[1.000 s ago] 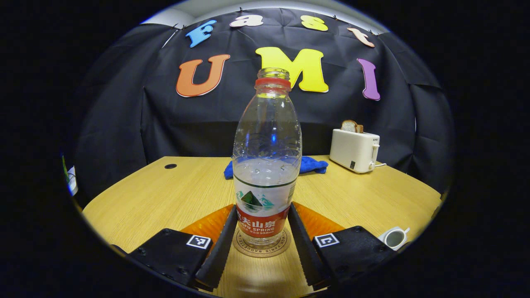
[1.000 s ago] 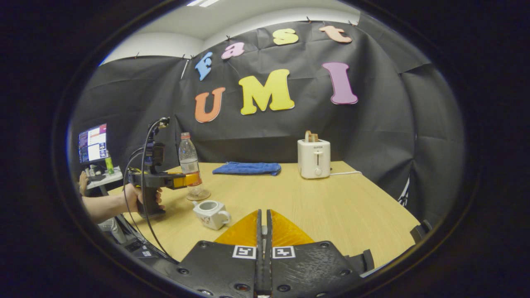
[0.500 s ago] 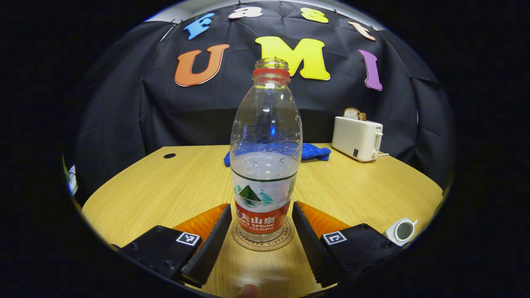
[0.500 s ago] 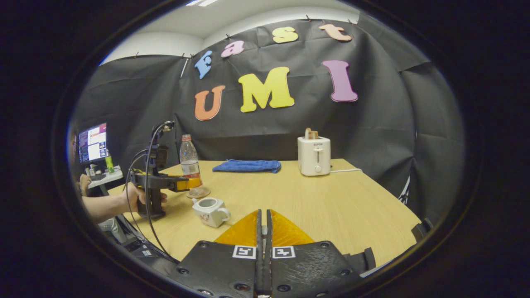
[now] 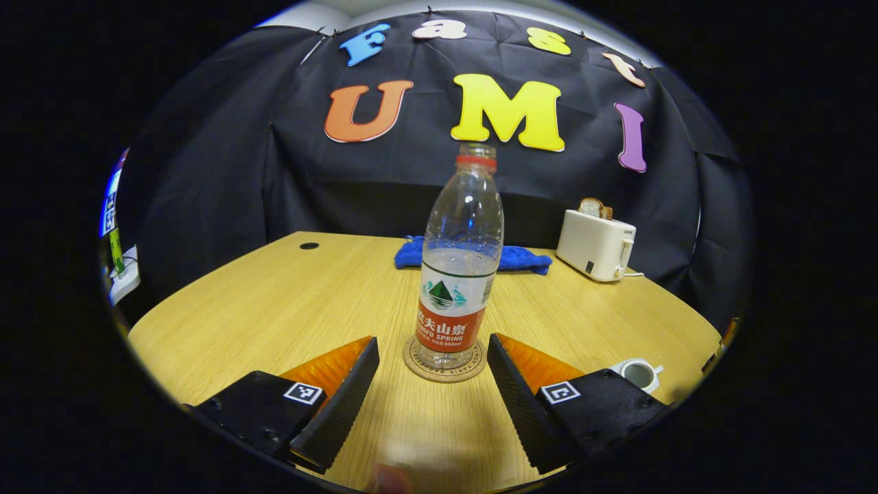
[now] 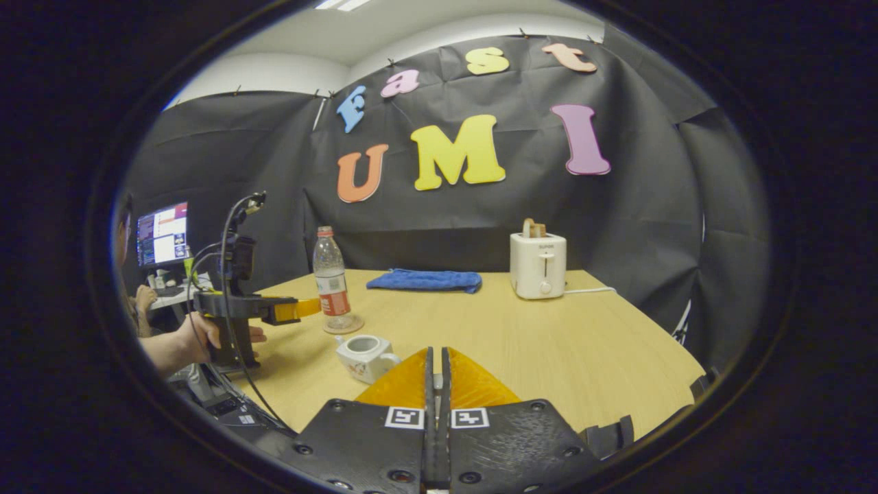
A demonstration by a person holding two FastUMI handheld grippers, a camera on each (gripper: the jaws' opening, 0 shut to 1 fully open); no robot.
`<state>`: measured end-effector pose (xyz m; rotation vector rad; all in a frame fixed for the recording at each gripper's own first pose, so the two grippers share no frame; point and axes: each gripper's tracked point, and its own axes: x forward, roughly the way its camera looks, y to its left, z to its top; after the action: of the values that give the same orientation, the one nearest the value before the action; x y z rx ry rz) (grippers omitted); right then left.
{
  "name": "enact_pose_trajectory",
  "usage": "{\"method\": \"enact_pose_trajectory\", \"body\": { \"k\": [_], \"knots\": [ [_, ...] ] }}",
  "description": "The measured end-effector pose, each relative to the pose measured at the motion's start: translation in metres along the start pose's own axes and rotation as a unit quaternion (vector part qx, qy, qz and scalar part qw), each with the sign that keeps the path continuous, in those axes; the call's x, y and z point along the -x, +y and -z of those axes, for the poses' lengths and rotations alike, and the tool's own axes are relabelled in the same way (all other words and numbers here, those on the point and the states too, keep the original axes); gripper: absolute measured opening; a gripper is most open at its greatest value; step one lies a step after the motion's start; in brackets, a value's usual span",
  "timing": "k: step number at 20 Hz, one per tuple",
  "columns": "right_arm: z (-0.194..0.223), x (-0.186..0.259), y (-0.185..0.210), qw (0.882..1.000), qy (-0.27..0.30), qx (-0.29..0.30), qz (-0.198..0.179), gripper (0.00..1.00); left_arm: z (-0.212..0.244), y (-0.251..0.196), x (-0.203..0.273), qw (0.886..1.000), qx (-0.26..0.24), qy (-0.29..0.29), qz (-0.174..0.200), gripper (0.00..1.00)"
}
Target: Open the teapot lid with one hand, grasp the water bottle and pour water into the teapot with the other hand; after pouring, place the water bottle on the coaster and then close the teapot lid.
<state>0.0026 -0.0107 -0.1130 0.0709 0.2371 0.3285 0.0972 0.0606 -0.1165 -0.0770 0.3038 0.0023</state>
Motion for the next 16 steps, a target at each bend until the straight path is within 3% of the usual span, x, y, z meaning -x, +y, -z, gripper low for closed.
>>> {"method": "enact_pose_trajectory", "body": {
  "k": [7, 16],
  "knots": [
    [-0.031, -0.038, 0.044, 0.999, -0.029, 0.021, -0.039, 0.00, -0.027, 0.016, 0.075, 0.998, -0.008, -0.062, -0.020, 0.99],
    [-0.019, -0.094, 0.087, 0.996, -0.015, 0.040, -0.078, 0.00, -0.055, 0.038, 0.139, 0.990, -0.049, -0.116, -0.056, 0.98]
  ]
}}
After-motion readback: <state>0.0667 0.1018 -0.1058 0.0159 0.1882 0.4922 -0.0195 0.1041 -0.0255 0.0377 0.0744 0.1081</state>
